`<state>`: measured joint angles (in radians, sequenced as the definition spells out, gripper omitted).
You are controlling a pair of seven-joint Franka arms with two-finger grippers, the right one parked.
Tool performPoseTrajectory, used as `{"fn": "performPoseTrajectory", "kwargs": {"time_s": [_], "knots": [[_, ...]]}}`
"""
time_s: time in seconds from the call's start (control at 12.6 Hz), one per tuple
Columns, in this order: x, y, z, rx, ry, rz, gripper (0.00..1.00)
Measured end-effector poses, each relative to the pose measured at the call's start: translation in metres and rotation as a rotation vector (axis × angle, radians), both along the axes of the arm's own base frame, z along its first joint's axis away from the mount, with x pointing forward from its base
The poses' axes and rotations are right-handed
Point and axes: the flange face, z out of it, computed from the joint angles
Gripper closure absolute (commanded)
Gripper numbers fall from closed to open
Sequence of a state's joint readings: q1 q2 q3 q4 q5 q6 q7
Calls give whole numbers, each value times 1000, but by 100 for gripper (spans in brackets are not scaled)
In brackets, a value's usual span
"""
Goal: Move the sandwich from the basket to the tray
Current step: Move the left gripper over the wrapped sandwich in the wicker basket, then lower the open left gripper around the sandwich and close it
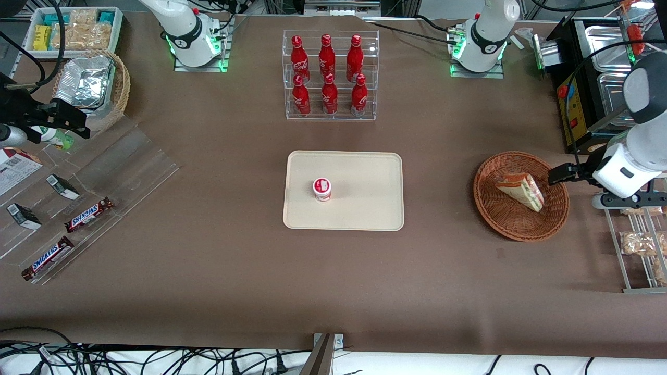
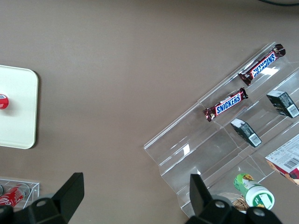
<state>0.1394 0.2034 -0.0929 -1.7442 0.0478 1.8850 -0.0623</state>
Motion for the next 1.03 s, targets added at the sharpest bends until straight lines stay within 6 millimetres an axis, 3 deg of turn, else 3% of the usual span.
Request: {"fn": "performPoseTrajectory", "kwargs": {"time_s": [0.24,0.48,0.87,1.03], "knots": [[-17,7,-39,7,-24,123,0],[-39,13,-62,15,-38,259,0],[-68,2,-117,7,-109,469,0],[-75,1,-128,5,-116,501,0]]}}
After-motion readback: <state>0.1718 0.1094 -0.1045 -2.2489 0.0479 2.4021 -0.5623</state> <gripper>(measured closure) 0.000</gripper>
